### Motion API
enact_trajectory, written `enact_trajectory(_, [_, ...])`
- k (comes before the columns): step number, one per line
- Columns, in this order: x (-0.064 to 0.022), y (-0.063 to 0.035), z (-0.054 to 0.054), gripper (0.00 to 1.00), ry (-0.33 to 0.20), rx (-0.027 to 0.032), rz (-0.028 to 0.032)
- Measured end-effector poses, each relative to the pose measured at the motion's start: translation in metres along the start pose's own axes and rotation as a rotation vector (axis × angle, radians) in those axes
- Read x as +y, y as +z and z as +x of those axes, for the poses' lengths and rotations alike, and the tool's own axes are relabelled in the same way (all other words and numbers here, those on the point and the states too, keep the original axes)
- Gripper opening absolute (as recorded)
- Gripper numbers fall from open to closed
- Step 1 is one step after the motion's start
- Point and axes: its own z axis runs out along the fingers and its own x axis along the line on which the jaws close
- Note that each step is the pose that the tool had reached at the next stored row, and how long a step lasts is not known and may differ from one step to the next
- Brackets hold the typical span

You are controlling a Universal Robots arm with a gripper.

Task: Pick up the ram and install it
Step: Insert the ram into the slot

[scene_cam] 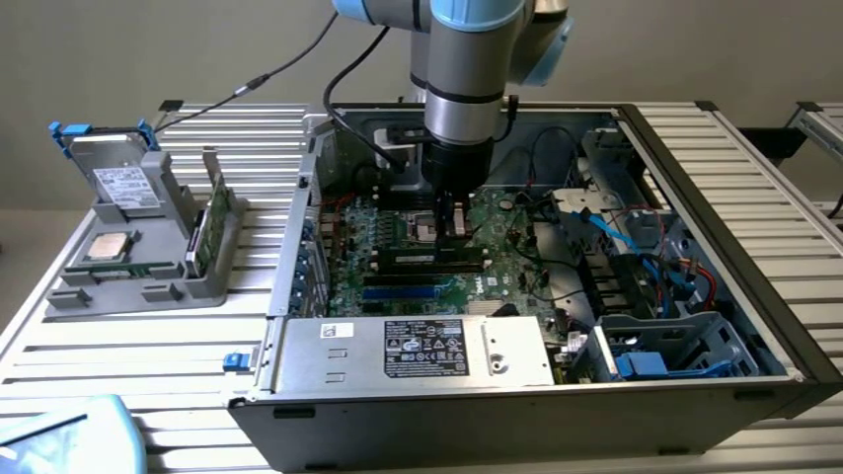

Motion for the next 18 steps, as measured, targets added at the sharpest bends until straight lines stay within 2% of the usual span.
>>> enact_trajectory(15, [-0.0001, 0.0019, -0.0002, 0.14, 0.000, 0.0000, 0.0000])
enact_trajectory(17, [-0.0001, 0.0020, -0.0003, 0.16, 0.000, -0.0004, 0.0001])
enact_trajectory(18, [-0.0001, 0.0020, -0.0003, 0.22, 0.000, -0.0003, 0.0001])
